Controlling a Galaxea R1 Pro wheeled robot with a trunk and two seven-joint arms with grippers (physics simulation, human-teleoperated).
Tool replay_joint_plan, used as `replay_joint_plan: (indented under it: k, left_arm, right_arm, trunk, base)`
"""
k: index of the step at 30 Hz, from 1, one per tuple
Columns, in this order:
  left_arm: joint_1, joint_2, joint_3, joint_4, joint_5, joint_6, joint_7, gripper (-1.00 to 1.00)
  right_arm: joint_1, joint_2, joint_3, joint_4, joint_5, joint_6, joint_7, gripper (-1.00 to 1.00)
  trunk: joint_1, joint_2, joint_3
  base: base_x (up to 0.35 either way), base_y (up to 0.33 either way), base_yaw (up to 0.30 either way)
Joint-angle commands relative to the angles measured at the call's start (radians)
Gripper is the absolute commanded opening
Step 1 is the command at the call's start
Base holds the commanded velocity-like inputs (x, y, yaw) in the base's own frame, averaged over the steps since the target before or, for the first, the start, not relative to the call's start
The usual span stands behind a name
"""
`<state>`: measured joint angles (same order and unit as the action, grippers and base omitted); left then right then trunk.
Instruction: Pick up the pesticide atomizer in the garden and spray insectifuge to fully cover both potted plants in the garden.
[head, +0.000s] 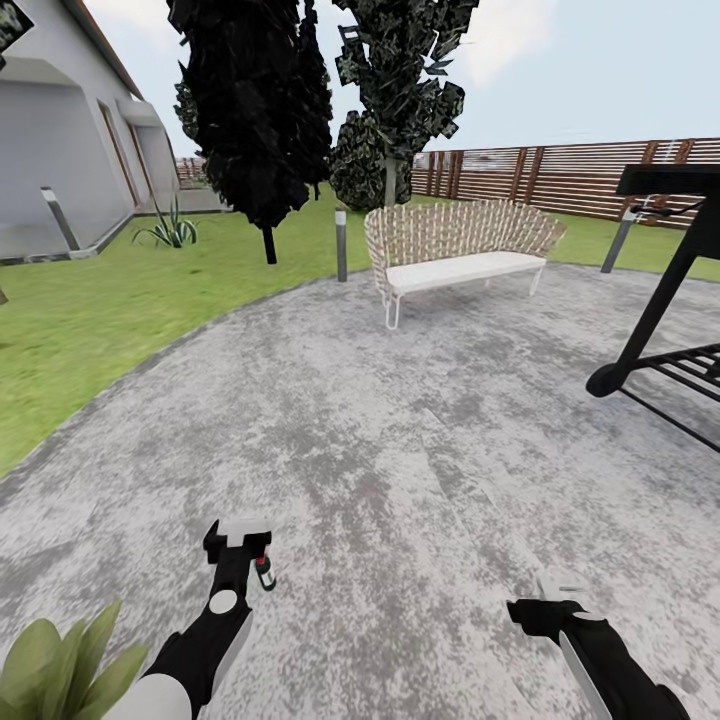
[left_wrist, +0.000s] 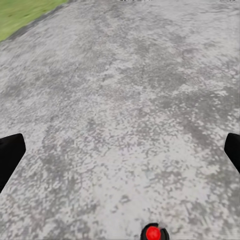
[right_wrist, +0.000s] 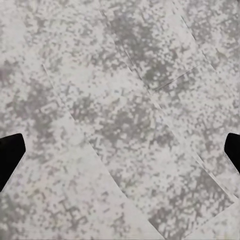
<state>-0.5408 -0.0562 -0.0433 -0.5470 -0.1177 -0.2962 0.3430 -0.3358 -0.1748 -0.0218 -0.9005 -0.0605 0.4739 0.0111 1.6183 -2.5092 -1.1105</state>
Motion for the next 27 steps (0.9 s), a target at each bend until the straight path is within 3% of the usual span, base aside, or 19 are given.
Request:
replay_joint_plan:
  k: [1,27]
  left_arm:
    - [-0.001,0.0,-0.003,0.001,-0.01,0.0,0.01,1.0]
    - [-0.001,-0.001,-0.003,0.001,-0.011,-0.001,0.01,1.0]
  right_arm:
    - [0.0,0.0,-0.001,-0.001,-0.006,0.005,0.001,1.0]
    - [0.0,0.0,-0.003,-0.001,-0.007,0.005,0.001,1.0]
  trunk:
    - [0.0,0.0,-0.001]
    - [0.0,0.0,-0.005]
  base:
    - [0.114,0.0,0.0]
    - [0.045,0.0,-0.022]
